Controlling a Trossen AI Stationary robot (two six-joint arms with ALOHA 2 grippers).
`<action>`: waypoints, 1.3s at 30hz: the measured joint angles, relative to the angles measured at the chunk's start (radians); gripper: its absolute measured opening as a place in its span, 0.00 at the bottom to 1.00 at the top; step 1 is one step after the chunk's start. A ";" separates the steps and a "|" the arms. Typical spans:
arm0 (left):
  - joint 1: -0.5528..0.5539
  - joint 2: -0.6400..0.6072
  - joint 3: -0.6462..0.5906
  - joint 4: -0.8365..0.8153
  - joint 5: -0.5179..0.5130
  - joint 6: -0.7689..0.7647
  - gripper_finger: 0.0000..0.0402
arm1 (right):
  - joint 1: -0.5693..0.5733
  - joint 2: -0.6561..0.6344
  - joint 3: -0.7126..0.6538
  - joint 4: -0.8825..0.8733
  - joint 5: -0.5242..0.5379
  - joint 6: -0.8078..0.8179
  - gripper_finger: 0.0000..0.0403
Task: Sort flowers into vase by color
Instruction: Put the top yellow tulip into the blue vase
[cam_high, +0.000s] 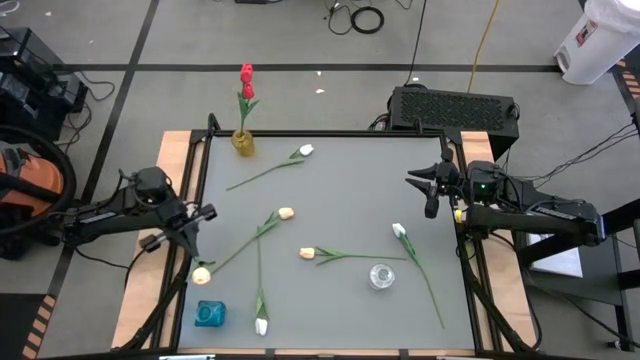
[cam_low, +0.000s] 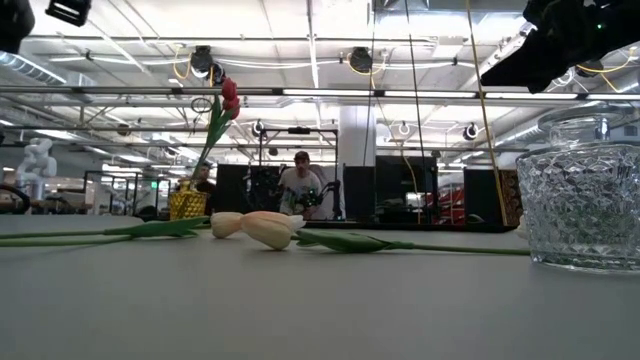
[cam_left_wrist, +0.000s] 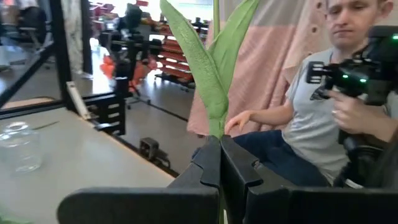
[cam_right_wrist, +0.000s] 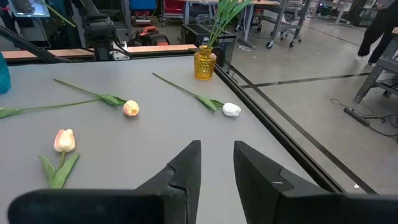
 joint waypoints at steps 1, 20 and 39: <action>0.000 0.000 0.000 0.001 0.008 0.000 0.00 | 0.000 0.000 0.000 0.000 0.000 0.000 0.21; -0.129 0.122 0.001 0.260 -0.009 -0.130 0.00 | 0.000 0.000 0.000 0.000 0.000 0.000 0.21; -0.407 0.403 0.000 0.575 -0.151 -0.116 0.00 | 0.000 0.000 0.000 0.000 0.000 0.000 0.21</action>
